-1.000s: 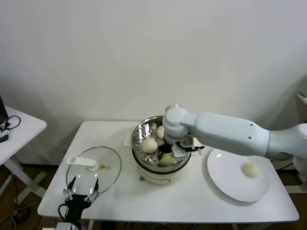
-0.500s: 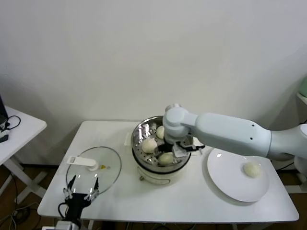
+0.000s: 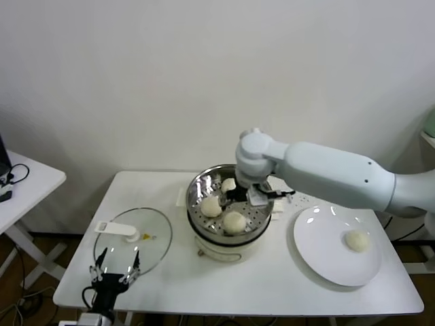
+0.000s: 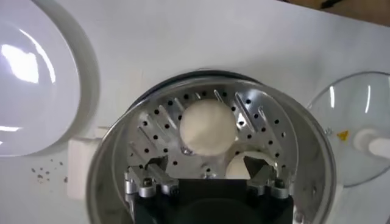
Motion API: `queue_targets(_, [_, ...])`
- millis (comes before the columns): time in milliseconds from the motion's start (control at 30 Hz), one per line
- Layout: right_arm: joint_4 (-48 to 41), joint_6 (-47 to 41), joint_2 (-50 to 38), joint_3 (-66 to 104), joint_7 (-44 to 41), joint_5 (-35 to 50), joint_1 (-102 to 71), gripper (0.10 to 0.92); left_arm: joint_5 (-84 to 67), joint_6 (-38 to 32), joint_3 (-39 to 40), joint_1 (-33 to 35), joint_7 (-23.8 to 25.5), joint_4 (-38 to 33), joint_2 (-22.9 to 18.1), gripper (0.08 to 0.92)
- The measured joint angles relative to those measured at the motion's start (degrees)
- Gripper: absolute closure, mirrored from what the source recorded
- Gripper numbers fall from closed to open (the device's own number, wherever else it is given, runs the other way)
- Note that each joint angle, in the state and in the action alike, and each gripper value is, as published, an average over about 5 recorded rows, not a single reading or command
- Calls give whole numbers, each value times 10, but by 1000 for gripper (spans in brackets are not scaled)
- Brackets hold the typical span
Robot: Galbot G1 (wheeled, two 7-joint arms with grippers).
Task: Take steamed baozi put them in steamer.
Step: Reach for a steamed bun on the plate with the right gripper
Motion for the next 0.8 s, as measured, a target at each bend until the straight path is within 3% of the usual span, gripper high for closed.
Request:
queue_targets(500, [-88, -200, -115, -84, -8, 293, 156, 203, -14, 0, 13, -15, 0, 6, -1, 177])
queue_targets(800, [-120, -277, -239, -107, 19, 357, 135, 203, -14, 1, 14, -23, 4, 8, -1, 177])
